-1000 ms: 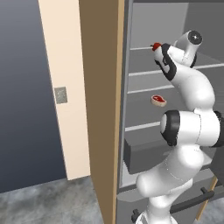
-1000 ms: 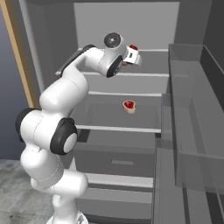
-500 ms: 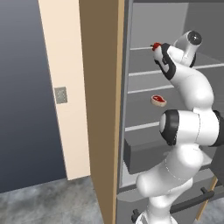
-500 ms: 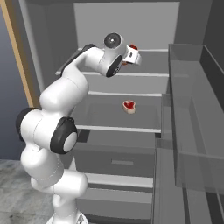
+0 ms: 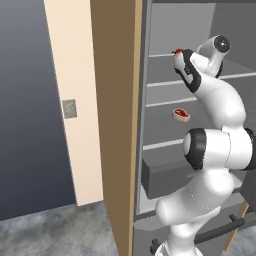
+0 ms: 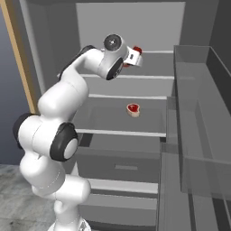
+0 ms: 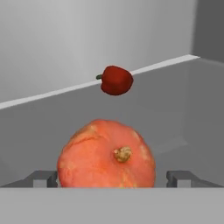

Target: Transport the fish and squash to the fridge. Place the fish on the rack containing meat and place the squash on the rack containing the vegetable, ensuring meats and vegetables are on different racks.

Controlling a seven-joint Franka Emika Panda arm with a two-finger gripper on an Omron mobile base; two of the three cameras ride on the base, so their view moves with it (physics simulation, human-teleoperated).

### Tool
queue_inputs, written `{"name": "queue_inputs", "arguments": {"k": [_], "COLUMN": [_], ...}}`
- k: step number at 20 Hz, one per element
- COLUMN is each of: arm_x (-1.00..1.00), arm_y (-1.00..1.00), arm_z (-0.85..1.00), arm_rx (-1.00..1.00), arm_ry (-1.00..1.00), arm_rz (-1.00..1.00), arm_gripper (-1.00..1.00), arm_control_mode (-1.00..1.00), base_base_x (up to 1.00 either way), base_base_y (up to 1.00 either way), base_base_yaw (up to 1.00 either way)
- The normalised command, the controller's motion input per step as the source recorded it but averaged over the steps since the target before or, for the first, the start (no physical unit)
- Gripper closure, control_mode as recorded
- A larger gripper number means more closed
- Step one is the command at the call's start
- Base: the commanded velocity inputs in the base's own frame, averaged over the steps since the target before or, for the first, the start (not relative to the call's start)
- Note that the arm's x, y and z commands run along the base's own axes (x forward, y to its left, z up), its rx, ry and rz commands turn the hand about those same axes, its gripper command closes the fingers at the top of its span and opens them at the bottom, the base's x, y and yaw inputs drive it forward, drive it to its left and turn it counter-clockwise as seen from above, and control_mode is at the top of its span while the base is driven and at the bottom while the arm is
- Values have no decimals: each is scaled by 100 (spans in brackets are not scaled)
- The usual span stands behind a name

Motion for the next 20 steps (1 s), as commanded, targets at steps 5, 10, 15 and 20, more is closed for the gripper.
{"name": "queue_inputs", "arguments": {"k": [5,10,15,20], "arm_x": [-20,-61,-88,-99], "arm_y": [0,3,1,24], "arm_z": [2,9,9,0], "arm_rx": [7,2,0,-1], "arm_ry": [0,0,-1,-10], "arm_rz": [0,0,0,0], "arm_gripper": [-100,-100,-100,-100], "arm_control_mode": [-100,-100,-100,-100], "base_base_x": [0,0,0,0], "base_base_y": [0,0,0,0], "base_base_yaw": [0,0,0,0]}}
